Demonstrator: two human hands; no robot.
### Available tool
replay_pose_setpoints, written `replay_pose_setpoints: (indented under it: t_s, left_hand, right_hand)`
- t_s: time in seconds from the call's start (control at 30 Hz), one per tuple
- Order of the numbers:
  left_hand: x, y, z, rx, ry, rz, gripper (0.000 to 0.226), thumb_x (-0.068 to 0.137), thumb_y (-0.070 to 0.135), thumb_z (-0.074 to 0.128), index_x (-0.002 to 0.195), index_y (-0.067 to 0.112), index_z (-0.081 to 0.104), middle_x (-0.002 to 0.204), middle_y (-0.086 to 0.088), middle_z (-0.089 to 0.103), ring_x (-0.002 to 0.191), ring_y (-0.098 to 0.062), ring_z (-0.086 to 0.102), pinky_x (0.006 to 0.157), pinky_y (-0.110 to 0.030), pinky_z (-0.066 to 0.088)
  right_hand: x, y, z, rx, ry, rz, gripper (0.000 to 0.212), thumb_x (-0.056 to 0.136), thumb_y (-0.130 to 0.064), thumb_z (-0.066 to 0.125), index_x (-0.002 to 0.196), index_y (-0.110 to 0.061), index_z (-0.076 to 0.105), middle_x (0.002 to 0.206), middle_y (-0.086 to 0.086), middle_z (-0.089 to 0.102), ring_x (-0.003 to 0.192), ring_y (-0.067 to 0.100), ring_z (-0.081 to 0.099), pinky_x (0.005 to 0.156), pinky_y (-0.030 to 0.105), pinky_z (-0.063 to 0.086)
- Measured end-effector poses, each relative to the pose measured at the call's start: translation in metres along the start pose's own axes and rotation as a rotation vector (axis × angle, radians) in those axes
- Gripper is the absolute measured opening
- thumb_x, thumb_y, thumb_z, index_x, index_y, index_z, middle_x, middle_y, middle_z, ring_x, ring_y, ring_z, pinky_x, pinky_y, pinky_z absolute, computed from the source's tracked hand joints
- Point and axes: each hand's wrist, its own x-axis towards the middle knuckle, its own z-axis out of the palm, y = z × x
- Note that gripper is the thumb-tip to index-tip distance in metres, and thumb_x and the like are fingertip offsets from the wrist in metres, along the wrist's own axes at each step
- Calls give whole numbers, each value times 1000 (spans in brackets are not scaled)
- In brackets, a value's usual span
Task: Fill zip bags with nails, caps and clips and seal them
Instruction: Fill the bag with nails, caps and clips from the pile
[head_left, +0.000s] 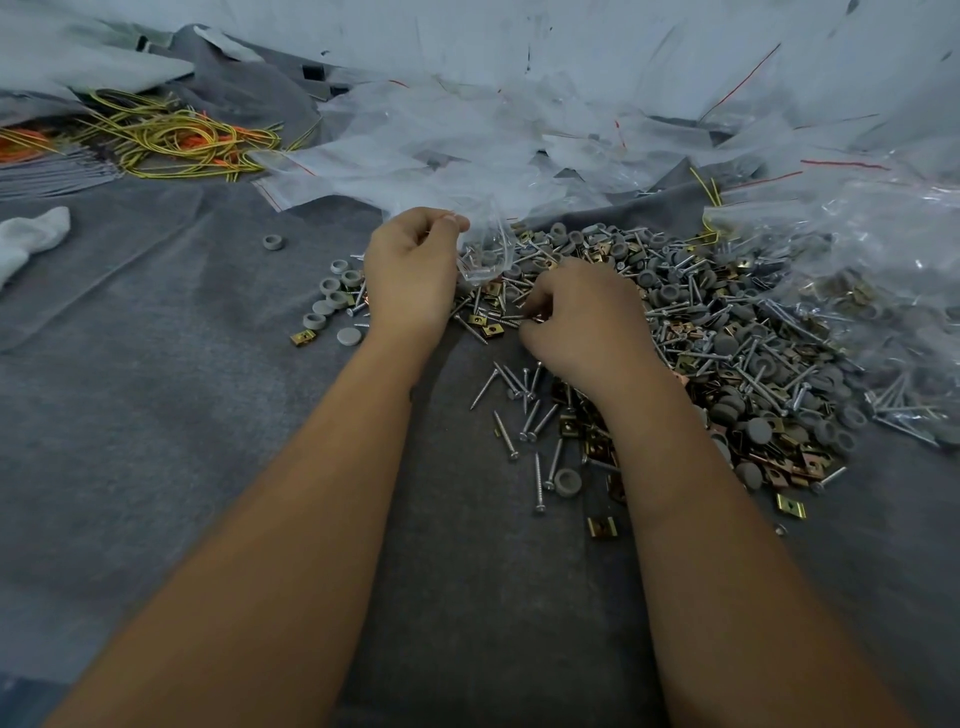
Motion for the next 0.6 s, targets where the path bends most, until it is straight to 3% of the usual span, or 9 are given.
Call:
replay_pose_setpoints:
  t_s: [0.2, 0.4, 0.47, 0.53, 0.6]
  left_hand:
    - [1, 0, 0, -4, 0, 0, 21, 93, 11, 53, 82, 16, 70, 48, 9, 50, 48, -11, 42, 52, -22, 35]
    - [1, -1, -1, -4, 0, -8, 20, 93, 12, 53, 83, 16, 70, 41, 11, 49, 40, -4, 44, 49, -18, 39]
    - [1, 0, -1, -11, 0, -12, 20, 93, 12, 53, 82, 16, 69, 41, 11, 50, 38, -3, 45, 50, -19, 42]
    - [1, 1, 0, -15, -6, -14, 21, 93, 12, 53, 82, 17, 69, 40, 11, 49, 39, -4, 44, 55, -25, 43]
    - [0, 1, 0, -17, -5, -11, 21, 92, 13, 54, 79, 18, 69, 39, 10, 47, 41, -6, 42, 57, -28, 40]
  right_hand:
    - [2, -1, 2, 17, 34, -38, 15, 90, -21, 63, 99, -24, 74, 102, 3, 69, 105, 27, 58, 96, 42, 45]
    - [1, -3, 1, 258, 122, 81, 16, 91, -17, 62, 103, -21, 73, 100, 2, 72, 94, 23, 65, 88, 40, 52]
    - [1, 0, 0, 170, 144, 84, 22, 90, -13, 58, 103, -21, 73, 101, 3, 72, 98, 25, 64, 92, 42, 50]
    - [2, 2, -1, 83, 120, 62, 22, 87, -19, 57, 100, -23, 75, 99, 3, 72, 100, 28, 62, 95, 43, 47]
    - [2, 1, -1, 22, 27, 37, 26, 85, -38, 61, 102, -26, 75, 103, 1, 70, 107, 29, 58, 97, 42, 43]
